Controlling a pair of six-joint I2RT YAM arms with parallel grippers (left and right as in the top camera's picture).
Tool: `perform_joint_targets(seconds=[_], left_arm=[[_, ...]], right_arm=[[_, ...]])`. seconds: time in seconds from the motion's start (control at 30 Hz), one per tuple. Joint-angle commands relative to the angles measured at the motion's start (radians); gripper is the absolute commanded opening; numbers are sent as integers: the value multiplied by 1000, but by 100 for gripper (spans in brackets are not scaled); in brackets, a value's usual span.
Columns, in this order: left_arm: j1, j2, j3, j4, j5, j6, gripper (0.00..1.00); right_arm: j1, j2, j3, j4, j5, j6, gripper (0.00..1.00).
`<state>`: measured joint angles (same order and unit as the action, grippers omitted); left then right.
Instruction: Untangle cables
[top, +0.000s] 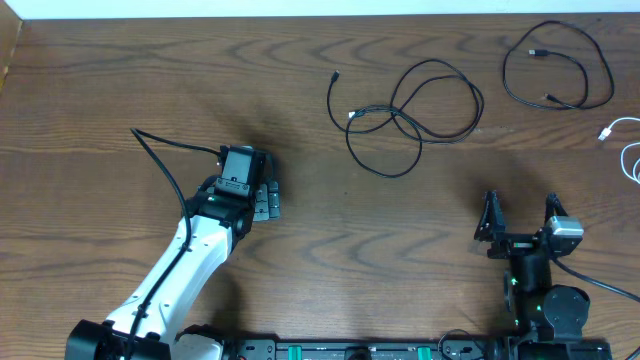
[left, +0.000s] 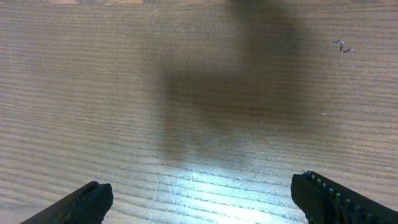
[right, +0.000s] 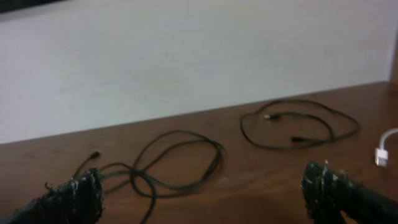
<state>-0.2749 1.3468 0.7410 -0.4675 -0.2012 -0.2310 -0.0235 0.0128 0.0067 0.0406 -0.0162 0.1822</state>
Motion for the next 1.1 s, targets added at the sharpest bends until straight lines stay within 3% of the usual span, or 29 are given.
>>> perform_joint_targets(seconds=[0.0, 0.47, 1.07], left_arm=[[3, 3, 5, -3, -14, 9, 97], [3, 3, 5, -3, -14, 9, 97], [3, 3, 5, -3, -14, 9, 97]], right_arm=[[5, -7, -2, -40, 98, 4, 99], [5, -7, -2, -106, 121, -8, 99], [5, -8, -2, -111, 101, -132, 99]])
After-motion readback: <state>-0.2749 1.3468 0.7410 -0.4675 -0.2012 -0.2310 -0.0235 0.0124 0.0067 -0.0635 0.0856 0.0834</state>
